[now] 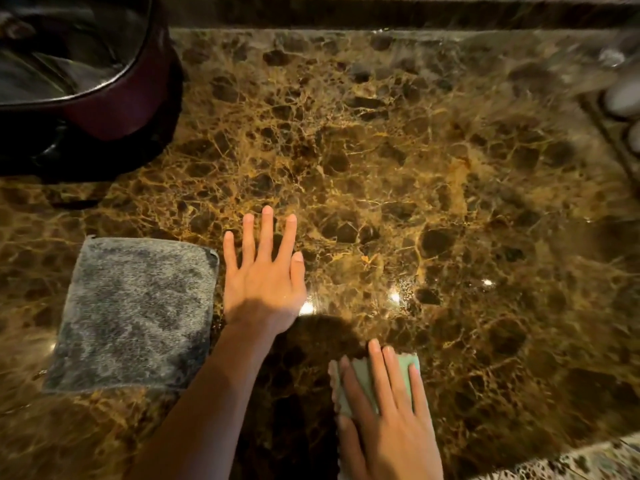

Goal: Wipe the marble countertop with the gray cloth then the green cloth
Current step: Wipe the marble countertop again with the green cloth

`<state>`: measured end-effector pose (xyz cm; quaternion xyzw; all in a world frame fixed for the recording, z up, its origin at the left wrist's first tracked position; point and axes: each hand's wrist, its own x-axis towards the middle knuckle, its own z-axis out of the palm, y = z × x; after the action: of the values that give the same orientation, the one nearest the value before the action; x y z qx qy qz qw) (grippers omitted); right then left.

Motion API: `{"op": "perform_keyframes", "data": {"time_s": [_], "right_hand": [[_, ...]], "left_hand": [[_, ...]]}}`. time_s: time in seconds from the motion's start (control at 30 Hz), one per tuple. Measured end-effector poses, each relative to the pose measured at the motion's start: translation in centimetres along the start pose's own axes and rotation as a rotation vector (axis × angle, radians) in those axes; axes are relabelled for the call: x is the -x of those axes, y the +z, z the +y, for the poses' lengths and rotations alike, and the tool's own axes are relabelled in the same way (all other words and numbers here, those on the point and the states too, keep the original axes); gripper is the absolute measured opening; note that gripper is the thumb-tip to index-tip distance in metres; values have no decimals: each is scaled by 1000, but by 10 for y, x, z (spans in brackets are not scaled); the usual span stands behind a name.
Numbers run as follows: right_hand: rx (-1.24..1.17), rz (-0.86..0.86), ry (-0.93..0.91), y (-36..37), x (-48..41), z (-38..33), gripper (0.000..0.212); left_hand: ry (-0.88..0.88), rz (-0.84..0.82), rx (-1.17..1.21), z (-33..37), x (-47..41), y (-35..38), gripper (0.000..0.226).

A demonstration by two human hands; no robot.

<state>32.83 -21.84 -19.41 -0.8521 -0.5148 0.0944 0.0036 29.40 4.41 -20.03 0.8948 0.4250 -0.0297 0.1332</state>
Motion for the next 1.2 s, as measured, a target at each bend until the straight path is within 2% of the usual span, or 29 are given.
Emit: {"op": "perform_keyframes", "data": {"time_s": [0.13, 0.2, 0.33, 0.43, 0.57, 0.77, 1.07, 1.2], "right_hand": [[-40, -7, 28, -14, -59, 13, 71], [8, 4, 55, -22, -113, 28, 69], [-74, 10, 194, -42, -239, 60, 64], [-70, -50, 258, -62, -320, 86, 65], [-70, -61, 257, -68, -353, 100, 64], [-77, -6, 234, -55, -291, 89, 65], [-9, -34, 155, -16, -38, 34, 67], [-70, -56, 182, -7, 26, 12, 64]], "left_hand": [[27, 50, -9, 0, 1, 0, 64], [33, 46, -14, 1, 1, 2, 65], [24, 18, -3, 0, -1, 4, 66], [48, 18, -20, -1, 0, 2, 70], [70, -15, -60, -1, 0, -1, 74], [90, -24, -80, 0, 1, -4, 76], [98, -18, -99, 0, 2, -4, 79], [90, -51, -102, 0, 1, -5, 79]]}}
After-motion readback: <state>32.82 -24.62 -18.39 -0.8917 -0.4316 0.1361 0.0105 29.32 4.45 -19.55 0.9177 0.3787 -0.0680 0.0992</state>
